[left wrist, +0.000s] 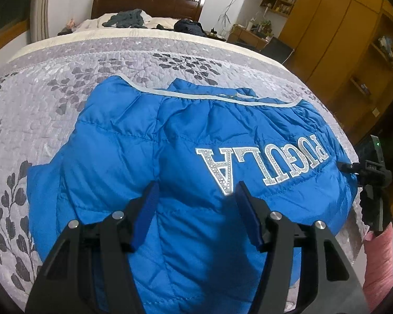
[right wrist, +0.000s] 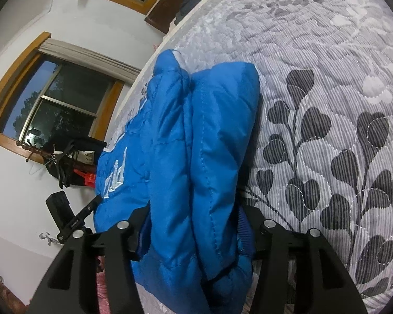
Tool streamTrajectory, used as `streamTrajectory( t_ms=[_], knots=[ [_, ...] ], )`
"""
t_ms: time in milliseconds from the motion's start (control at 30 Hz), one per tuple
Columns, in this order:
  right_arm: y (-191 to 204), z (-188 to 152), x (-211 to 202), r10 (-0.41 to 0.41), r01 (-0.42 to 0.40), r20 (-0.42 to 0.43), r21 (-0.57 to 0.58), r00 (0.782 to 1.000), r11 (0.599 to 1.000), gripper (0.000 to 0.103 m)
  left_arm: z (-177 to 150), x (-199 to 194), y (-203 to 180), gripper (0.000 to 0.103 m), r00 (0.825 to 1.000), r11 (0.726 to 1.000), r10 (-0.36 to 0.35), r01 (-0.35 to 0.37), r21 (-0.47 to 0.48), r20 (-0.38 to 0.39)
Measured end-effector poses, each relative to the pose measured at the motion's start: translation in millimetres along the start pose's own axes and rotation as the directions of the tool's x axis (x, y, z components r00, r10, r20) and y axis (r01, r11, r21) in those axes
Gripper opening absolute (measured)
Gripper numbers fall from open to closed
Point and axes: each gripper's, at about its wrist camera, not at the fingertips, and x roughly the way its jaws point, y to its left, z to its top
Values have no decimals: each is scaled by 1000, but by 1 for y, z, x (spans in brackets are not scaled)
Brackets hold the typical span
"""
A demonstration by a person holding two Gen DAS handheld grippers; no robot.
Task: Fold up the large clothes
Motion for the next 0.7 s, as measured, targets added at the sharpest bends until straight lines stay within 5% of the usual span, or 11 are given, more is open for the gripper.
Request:
streamTrajectory(
  t_ms=[167,300,700],
  knots=[
    [4,-2,-3,1,-1,3,24,1000,1000,41,-2,-1,1,60,1000,1000,-17,16,7,15],
    [29,-1,-11,-78,78,23,-15,997,997,32,-3,-2,5,60,999,999,-35,34,5,23],
    [145,6,-27,-192,204,79,-212,978,956,28,-4,-3,11,62,997,998,-68,68,0,34]
  ],
)
